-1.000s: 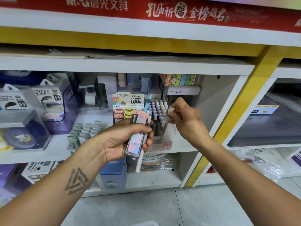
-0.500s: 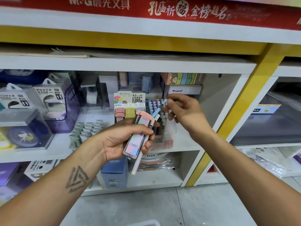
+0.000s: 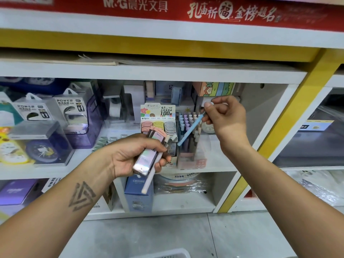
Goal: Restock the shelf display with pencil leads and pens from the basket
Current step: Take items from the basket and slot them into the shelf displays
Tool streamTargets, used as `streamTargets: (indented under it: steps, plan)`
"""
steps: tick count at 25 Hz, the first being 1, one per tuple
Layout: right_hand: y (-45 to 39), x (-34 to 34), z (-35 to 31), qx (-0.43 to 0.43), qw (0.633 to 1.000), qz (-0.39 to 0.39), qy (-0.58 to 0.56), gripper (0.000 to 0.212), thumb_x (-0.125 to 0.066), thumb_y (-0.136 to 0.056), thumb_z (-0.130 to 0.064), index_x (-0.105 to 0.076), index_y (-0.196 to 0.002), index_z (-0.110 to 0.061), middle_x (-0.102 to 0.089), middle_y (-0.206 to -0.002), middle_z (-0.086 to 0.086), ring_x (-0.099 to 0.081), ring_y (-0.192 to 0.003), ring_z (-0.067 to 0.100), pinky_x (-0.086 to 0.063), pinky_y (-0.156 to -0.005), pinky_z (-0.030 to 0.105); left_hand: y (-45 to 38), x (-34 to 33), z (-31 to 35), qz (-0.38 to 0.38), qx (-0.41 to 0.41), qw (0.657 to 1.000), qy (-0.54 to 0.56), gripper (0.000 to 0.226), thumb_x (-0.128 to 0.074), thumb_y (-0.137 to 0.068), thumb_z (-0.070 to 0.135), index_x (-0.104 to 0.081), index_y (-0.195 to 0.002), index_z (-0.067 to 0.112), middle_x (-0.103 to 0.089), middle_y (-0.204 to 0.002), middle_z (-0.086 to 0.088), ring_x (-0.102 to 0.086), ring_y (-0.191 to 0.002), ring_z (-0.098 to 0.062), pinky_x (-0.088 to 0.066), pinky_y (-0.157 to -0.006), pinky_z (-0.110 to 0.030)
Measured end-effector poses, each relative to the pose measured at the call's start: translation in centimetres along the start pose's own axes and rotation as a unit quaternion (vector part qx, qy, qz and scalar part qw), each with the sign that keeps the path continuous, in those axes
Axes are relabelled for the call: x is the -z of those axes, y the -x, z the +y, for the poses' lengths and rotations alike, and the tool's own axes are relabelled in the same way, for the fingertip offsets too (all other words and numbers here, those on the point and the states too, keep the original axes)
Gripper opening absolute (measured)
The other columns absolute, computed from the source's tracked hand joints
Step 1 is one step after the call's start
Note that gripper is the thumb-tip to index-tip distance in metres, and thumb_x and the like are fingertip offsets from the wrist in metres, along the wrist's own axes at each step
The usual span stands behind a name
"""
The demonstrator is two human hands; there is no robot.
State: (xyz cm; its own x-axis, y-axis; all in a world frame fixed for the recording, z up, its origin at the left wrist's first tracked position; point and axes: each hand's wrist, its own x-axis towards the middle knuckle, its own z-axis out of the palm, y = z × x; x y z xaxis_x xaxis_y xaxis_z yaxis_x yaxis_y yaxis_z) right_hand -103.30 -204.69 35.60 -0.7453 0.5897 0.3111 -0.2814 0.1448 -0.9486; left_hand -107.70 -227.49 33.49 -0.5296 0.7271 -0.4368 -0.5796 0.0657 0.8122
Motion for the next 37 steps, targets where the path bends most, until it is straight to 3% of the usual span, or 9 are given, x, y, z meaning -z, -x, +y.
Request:
streamTargets:
  steps: [3,6,13,22,29,31,34,35,37]
  plan:
    - [0.7,-0.1,0.5,0.098,0.985,-0.065,0.126,0.014,-0.066,-0.094,-0.010,-0.054,-0.096,-0.015,-0.069,-0.075,0.008,-0.067,-0.062,0.019,-0.058,-0.061,0.036,0.3,0.5,0.2,0.043,-0.018,0.999,0.025,0.032,-0.067,-0.070,-0.002,-0.056,-0.100,-0.002,-0.066,-0.081,-0.026,-0.062,-0.058,-0.025,-0.054,-0.048,-0.028]
    - [1.5,-0.4,1.9,0.188,0.929,-0.148,0.282,0.015,-0.067,-0.094,-0.021,-0.053,-0.097,-0.021,-0.067,-0.073,-0.002,-0.066,-0.070,0.018,-0.055,-0.064,0.040,0.2,0.5,0.2,0.061,-0.030,0.997,0.029,0.031,-0.068,-0.067,0.000,-0.060,-0.096,-0.001,-0.068,-0.083,-0.024,-0.065,-0.059,-0.025,-0.055,-0.049,-0.029]
    - [1.7,-0.9,2.9,0.225,0.868,-0.223,0.383,0.023,-0.062,-0.096,-0.020,-0.040,-0.094,-0.027,-0.067,-0.081,0.006,-0.066,-0.075,0.028,-0.055,-0.066,0.047,-0.1,0.1,0.1,0.059,-0.030,0.997,0.030,0.027,-0.065,-0.073,-0.002,-0.059,-0.099,0.000,-0.069,-0.084,-0.025,-0.065,-0.059,-0.024,-0.055,-0.049,-0.029]
    - [1.6,-0.8,2.7,0.244,0.867,-0.215,0.376,0.021,-0.063,-0.096,-0.019,-0.044,-0.087,-0.022,-0.064,-0.071,0.003,-0.063,-0.066,0.025,-0.052,-0.057,0.045,-0.3,-0.2,0.0,0.045,-0.029,0.998,0.040,0.033,-0.065,-0.071,-0.006,-0.061,-0.104,-0.003,-0.068,-0.088,-0.025,-0.065,-0.062,-0.024,-0.055,-0.051,-0.027]
    - [1.4,-0.7,2.6,0.187,0.886,-0.238,0.351,0.016,-0.066,-0.093,-0.016,-0.052,-0.085,-0.020,-0.065,-0.070,0.000,-0.060,-0.063,0.018,-0.050,-0.056,0.038,-0.4,-0.4,0.1,0.043,-0.039,0.998,0.021,0.026,-0.065,-0.072,-0.007,-0.065,-0.098,-0.007,-0.067,-0.082,-0.021,-0.065,-0.063,-0.023,-0.056,-0.051,-0.026]
    - [1.4,-0.6,2.7,0.197,0.874,-0.245,0.370,0.009,-0.066,-0.093,-0.015,-0.060,-0.086,-0.015,-0.066,-0.073,0.002,-0.060,-0.067,0.020,-0.048,-0.059,0.036,-0.5,-0.3,0.0,0.051,-0.049,0.997,0.016,0.025,-0.062,-0.078,-0.009,-0.064,-0.103,-0.008,-0.069,-0.085,-0.023,-0.067,-0.064,-0.024,-0.057,-0.052,-0.026]
    - [1.2,-0.8,2.7,0.247,0.824,-0.268,0.435,0.010,-0.063,-0.094,-0.009,-0.072,-0.091,-0.006,-0.067,-0.083,0.006,-0.060,-0.078,0.025,-0.048,-0.071,0.038,-0.6,-0.2,0.0,0.054,-0.058,0.997,0.019,0.025,-0.061,-0.082,-0.007,-0.065,-0.106,-0.010,-0.071,-0.092,-0.024,-0.071,-0.068,-0.025,-0.058,-0.055,-0.028]
    - [1.2,-1.0,2.5,0.246,0.825,-0.269,0.431,0.012,-0.062,-0.094,-0.006,-0.074,-0.093,-0.006,-0.068,-0.087,0.006,-0.061,-0.082,0.024,-0.049,-0.075,0.037,-0.7,-0.1,0.0,0.052,-0.060,0.997,0.021,0.026,-0.062,-0.080,-0.006,-0.066,-0.105,-0.010,-0.071,-0.095,-0.025,-0.071,-0.070,-0.026,-0.058,-0.056,-0.028]
    - [1.4,-1.3,1.7,0.172,0.889,-0.227,0.358,0.017,-0.061,-0.096,-0.008,-0.076,-0.102,-0.012,-0.070,-0.092,-0.002,-0.063,-0.082,0.013,-0.049,-0.077,0.026,-0.7,-0.2,0.0,0.045,-0.064,0.997,0.023,0.024,-0.066,-0.074,-0.004,-0.072,-0.097,-0.007,-0.071,-0.099,-0.027,-0.072,-0.074,-0.028,-0.058,-0.058,-0.029]
